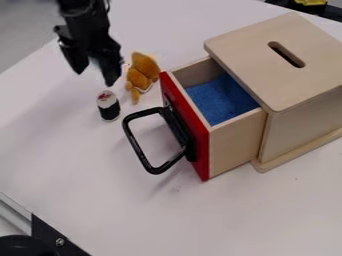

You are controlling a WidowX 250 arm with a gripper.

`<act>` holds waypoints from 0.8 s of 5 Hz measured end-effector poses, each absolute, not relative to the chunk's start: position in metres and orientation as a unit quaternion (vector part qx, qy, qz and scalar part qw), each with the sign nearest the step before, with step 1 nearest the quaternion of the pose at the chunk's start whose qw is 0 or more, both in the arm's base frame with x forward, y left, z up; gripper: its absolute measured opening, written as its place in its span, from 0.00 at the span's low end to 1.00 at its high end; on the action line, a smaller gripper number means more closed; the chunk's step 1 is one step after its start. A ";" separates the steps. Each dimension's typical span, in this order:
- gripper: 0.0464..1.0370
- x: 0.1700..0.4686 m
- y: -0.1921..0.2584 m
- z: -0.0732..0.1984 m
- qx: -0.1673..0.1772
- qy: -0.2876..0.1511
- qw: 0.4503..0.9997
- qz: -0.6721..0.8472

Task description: Put the sushi into the drawer

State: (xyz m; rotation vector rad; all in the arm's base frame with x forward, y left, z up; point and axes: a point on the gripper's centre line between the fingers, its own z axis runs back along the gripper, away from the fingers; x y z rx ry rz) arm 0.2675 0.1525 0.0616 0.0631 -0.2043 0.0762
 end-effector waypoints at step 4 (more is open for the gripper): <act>0.96 0.263 0.141 0.029 0.011 -0.118 0.993 0.012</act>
